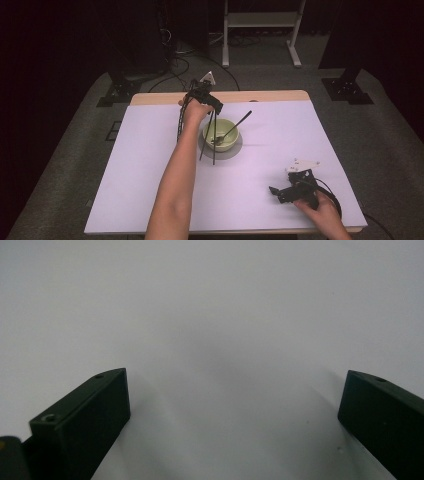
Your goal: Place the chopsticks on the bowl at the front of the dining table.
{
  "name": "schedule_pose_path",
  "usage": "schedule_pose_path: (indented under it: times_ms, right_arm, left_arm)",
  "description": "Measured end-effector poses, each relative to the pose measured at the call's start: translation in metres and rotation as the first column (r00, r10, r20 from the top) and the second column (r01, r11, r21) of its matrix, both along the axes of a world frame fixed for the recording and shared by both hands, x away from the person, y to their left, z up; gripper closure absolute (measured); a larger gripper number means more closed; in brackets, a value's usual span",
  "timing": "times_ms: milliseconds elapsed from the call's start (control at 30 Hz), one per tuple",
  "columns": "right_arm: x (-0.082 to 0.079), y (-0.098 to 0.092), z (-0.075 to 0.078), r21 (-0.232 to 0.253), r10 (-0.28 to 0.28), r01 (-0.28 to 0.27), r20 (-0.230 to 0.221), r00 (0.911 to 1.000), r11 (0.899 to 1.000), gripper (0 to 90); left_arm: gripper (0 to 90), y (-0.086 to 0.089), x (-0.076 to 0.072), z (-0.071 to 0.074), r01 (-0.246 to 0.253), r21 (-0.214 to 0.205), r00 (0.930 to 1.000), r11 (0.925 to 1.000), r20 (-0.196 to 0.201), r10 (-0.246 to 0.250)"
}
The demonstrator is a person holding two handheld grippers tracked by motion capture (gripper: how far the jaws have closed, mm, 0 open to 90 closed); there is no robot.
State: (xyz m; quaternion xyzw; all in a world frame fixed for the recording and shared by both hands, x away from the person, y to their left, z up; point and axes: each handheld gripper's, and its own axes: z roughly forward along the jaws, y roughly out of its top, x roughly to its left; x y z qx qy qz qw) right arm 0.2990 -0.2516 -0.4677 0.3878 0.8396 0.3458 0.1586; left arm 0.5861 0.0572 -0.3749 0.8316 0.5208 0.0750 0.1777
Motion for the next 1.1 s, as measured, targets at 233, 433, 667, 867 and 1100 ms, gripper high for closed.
schedule_pose_path:
  times_ms: [233,433,667,867,1100]
  right_arm:
    - [0.0,0.0,0.0,-0.001,0.002,-0.002,0.0,1.0,1.0,0.0]
    - [0.0,0.0,0.0,-0.001,0.001,-0.001,0.003,1.0,1.0,0.0]
    - [0.0,0.0,0.0,-0.001,0.0,0.0,0.001,1.0,1.0,0.0]
    - [0.0,0.0,0.0,-0.001,-0.001,0.001,0.0,1.0,1.0,0.0]
    - [0.0,0.0,0.0,-0.002,0.001,-0.001,0.0,1.0,1.0,0.0]
  left_arm:
    - [0.0,0.004,-0.016,0.022,0.035,-0.035,0.9988,0.9988,0.035,-0.034]
    - [0.0,0.023,-0.042,0.033,0.044,-0.052,0.998,0.9976,0.047,-0.042]
    - [0.0,0.05,-0.075,0.035,0.041,-0.091,0.9976,0.995,0.06,-0.036]
    - [0.0,0.068,-0.102,0.031,0.059,-0.119,0.9962,0.9911,0.071,-0.051]
    - [0.0,0.084,-0.13,0.021,0.071,-0.132,0.9952,0.9886,0.076,-0.062]
